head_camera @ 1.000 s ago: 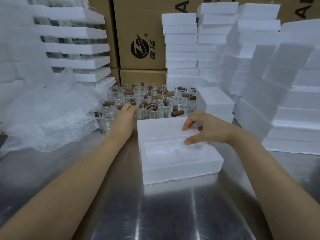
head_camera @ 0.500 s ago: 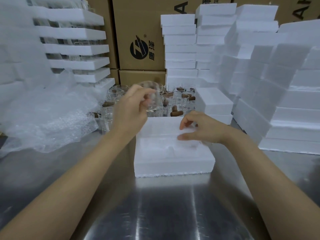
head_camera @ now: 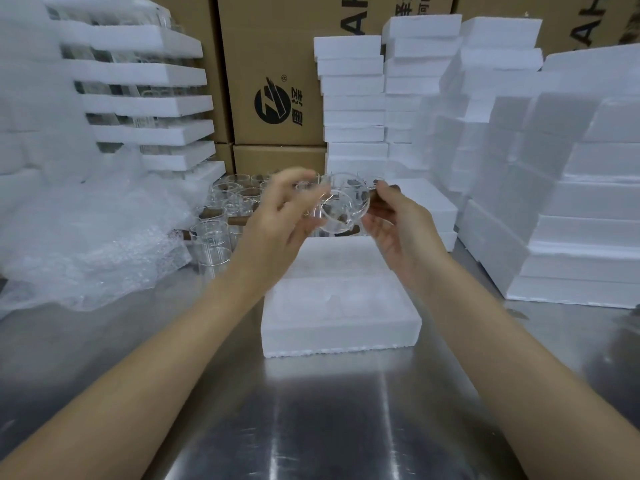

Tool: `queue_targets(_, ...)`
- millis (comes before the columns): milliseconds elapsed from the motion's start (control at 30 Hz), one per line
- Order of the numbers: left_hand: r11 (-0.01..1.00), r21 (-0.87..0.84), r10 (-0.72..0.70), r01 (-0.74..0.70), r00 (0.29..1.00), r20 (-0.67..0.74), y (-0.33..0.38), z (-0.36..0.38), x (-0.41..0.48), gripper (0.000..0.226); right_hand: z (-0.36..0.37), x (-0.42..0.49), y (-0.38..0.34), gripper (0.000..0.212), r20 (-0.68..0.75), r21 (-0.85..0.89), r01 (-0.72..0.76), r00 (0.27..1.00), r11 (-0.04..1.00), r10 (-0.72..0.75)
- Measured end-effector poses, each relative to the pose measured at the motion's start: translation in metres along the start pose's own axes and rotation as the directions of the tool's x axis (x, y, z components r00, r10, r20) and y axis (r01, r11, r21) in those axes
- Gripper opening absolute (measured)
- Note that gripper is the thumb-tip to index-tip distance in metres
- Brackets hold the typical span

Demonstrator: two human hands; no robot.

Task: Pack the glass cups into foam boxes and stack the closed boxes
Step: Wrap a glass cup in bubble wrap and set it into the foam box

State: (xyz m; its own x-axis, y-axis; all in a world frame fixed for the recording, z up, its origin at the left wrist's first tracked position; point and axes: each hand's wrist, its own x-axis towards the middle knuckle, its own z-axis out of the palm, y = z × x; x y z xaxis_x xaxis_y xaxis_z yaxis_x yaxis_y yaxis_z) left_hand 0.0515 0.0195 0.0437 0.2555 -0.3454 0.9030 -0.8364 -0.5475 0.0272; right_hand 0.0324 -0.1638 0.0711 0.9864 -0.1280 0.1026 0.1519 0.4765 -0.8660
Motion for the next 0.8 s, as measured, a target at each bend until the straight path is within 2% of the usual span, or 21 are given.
queue_targets(33, 0.97, -0.138, -0.207, 0.202, 0.978, -0.024, 0.005, 0.002, 0.001, 0.046, 0.002, -0.001, 0.001, 0.019, -0.037, 0.03, 0.021, 0.999, 0.999, -0.02)
queue_targets(67, 0.876, -0.285, -0.4, 0.388, 0.916, 0.02, 0.01, 0.004, 0.002, 0.051, 0.003, -0.001, 0.002, 0.02, -0.062, 0.053, 0.033, 0.998, 0.998, -0.029)
queue_targets(100, 0.75, -0.397, -0.532, 0.529, 0.839, 0.114, 0.013, 0.006, 0.002, 0.049, 0.004, -0.001, 0.004, 0.019, -0.073, 0.072, 0.029, 0.997, 0.997, -0.024)
queue_targets(133, 0.62, -0.483, -0.595, 0.618, 0.772, 0.223, 0.013, 0.009, 0.003, 0.039, 0.005, -0.001, 0.005, 0.018, -0.073, 0.088, 0.012, 0.997, 0.996, -0.006)
queue_targets(200, 0.364, -0.619, -0.611, 0.696, 0.68, 0.406, 0.011, 0.013, -0.001, 0.016, 0.007, -0.003, 0.009, 0.017, -0.067, 0.125, -0.038, 0.997, 0.991, 0.047)
queue_targets(233, 0.263, -0.666, -0.598, 0.698, 0.66, 0.455, 0.011, 0.013, -0.001, 0.014, 0.008, -0.004, 0.013, 0.017, -0.07, 0.151, -0.06, 0.995, 0.987, 0.071)
queue_targets(267, 0.208, -0.691, -0.587, 0.692, 0.653, 0.478, 0.011, 0.012, -0.001, 0.018, 0.01, -0.005, 0.017, 0.017, -0.08, 0.174, -0.077, 0.993, 0.982, 0.092)
queue_targets(333, 0.16, -0.702, -0.595, 0.694, 0.635, 0.492, 0.008, 0.013, -0.002, 0.029, 0.012, -0.006, 0.026, 0.019, -0.107, 0.192, -0.089, 0.988, 0.977, 0.111)
queue_targets(400, 0.127, -0.68, -0.638, 0.723, 0.584, 0.502, 0.005, 0.015, -0.003, 0.03, 0.012, -0.005, 0.03, 0.021, -0.125, 0.197, -0.081, 0.986, 0.977, 0.107)
queue_targets(500, 0.123, -0.636, -0.677, 0.762, 0.533, 0.508, 0.003, 0.018, -0.002, 0.036, 0.01, -0.002, 0.029, 0.023, -0.126, 0.198, -0.056, 0.989, 0.978, 0.082)
queue_targets(800, 0.089, -0.625, -0.711, 0.775, 0.489, 0.505, 0.006, 0.017, -0.002, 0.033, 0.007, 0.002, 0.031, 0.018, -0.118, 0.207, -0.055, 0.99, 0.977, 0.081)
